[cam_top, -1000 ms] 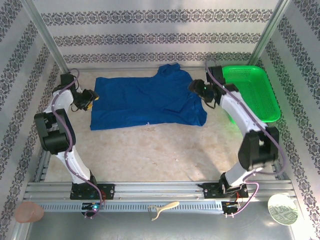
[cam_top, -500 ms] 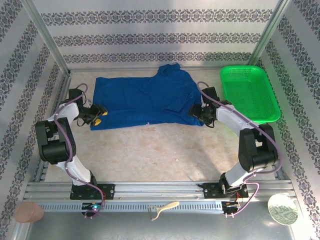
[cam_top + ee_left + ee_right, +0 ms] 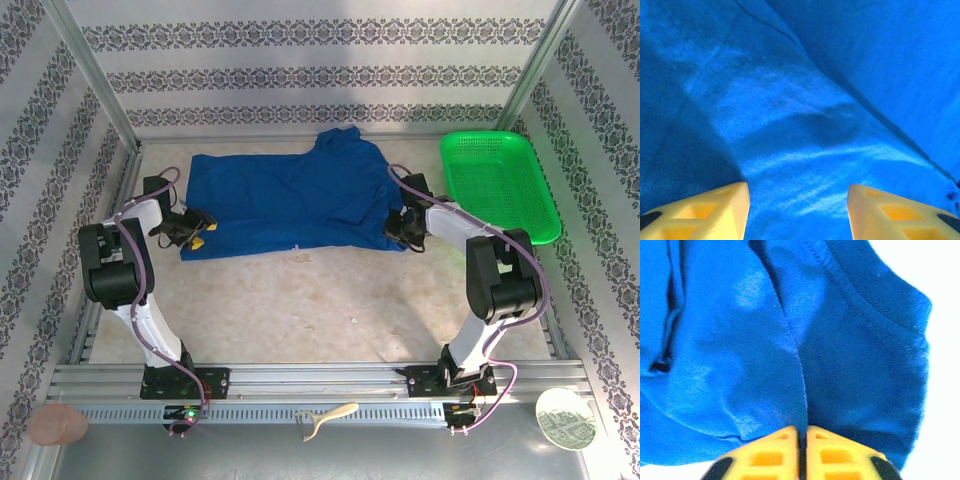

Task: Fold the inside-out t-shirt

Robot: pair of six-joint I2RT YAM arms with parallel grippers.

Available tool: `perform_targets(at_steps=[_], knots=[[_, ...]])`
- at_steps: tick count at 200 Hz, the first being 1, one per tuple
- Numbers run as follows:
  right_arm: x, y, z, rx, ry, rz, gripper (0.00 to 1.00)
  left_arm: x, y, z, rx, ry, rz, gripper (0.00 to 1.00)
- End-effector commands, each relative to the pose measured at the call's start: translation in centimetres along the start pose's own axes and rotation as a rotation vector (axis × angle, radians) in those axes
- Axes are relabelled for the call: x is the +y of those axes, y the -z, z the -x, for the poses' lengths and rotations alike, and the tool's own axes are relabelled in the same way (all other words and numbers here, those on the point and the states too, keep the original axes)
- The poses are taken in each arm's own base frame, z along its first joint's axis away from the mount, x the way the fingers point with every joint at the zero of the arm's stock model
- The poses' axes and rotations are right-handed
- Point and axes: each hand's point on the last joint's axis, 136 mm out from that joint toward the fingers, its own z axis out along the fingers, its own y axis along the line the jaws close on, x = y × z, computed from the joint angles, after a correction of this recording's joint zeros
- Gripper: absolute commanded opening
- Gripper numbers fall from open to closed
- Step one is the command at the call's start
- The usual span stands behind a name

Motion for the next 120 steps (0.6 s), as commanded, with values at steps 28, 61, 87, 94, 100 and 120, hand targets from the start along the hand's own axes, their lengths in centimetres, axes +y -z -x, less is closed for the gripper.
perform_targets(at_steps=[28,61,87,94,100,120], knots=[[-3.6,2.5,-3.4,0.045,-0.100,-0.058,0.00,2.2,-0.1,0.4,0.010,-0.045,0.141,0.53],[-5.2,4.5,-6.7,0.068,-0.160,-0.066,0.00,3.7,0.6,-0.6,0.033,-0.054,0.181,0.53],[-6.4,5.1,-9.6,0.096,-0.232,-0.055,0.00,4.7,1.3,-1.3,0.042,-0.061,0.195,0.53],[-6.8,5.2,-10.4,0.102,-0.249,-0.057,0.00,4.9,1.5,-1.4,0.043,-0.065,0.199,0.53],[-7.2,5.4,-11.0,0.104,-0.262,-0.060,0.00,5.1,1.8,-1.5,0.042,-0.066,0.202,0.53],[-8.2,6.0,-12.4,0.090,-0.303,-0.066,0.00,5.2,2.5,-1.8,0.038,-0.071,0.203,0.53]])
